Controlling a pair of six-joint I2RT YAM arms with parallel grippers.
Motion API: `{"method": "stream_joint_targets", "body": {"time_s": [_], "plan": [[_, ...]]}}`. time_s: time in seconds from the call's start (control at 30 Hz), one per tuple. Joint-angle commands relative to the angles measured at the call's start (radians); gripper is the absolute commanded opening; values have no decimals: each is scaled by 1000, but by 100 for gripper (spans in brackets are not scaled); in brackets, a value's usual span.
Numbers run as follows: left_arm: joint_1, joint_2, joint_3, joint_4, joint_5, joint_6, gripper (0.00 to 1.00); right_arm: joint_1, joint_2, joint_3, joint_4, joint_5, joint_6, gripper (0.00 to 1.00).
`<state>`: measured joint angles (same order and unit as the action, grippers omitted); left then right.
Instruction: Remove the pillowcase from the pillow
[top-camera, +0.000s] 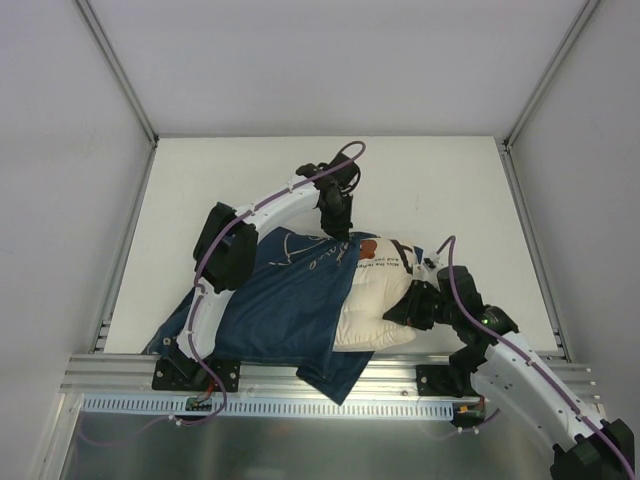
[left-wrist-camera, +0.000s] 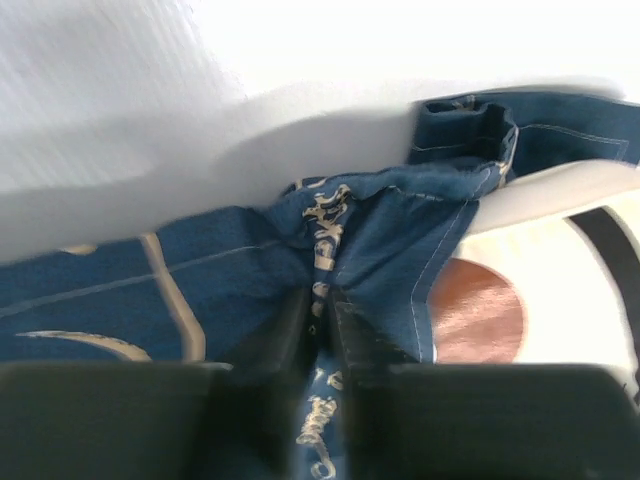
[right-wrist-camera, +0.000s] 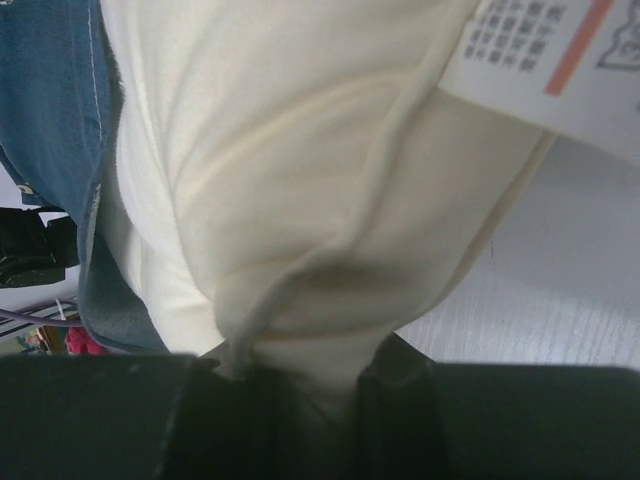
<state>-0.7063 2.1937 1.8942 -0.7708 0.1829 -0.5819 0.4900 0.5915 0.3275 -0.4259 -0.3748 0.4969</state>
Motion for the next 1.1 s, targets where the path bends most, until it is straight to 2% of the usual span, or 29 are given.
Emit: {"method": "stream_joint_targets", "body": {"time_s": [0.0, 0.03, 0.23, 0.43, 0.47, 0.6, 0.7, 0.83, 0.9, 1.0, 1.07], "plan": [[-10, -20, 20, -25, 49, 4, 5, 12, 18, 38, -83, 37, -38, 1], [-1, -29, 13, -25, 40, -13, 0, 12, 14, 39, -83, 37, -34, 1], [80, -162, -70, -24, -29, -68, 0, 12, -54, 85, -149, 91, -32, 1], [269, -352, -225, -25, -99, -76, 0, 10, -139, 122, -270, 241, -18, 1], [325, -376, -247, -25, -103, -76, 0, 10, -148, 122, -275, 247, -9, 1], [434, -474, -339, -25, -112, -55, 0, 10, -180, 134, -289, 263, 8, 1], [485, -526, -362, -28, -114, -39, 0, 10, -187, 179, -303, 287, -3, 1], [527, -572, -345, -56, -128, -19, 0, 10, -196, 344, -388, 429, -35, 1], [554, -592, -339, -70, -146, -15, 0, 10, -225, 490, -396, 496, -76, 1], [565, -614, -319, -71, -165, -3, 0, 10, -181, 665, -442, 546, -129, 1], [564, -601, -302, -73, -84, 13, 4, 10, -151, 709, -468, 559, -174, 1]]}}
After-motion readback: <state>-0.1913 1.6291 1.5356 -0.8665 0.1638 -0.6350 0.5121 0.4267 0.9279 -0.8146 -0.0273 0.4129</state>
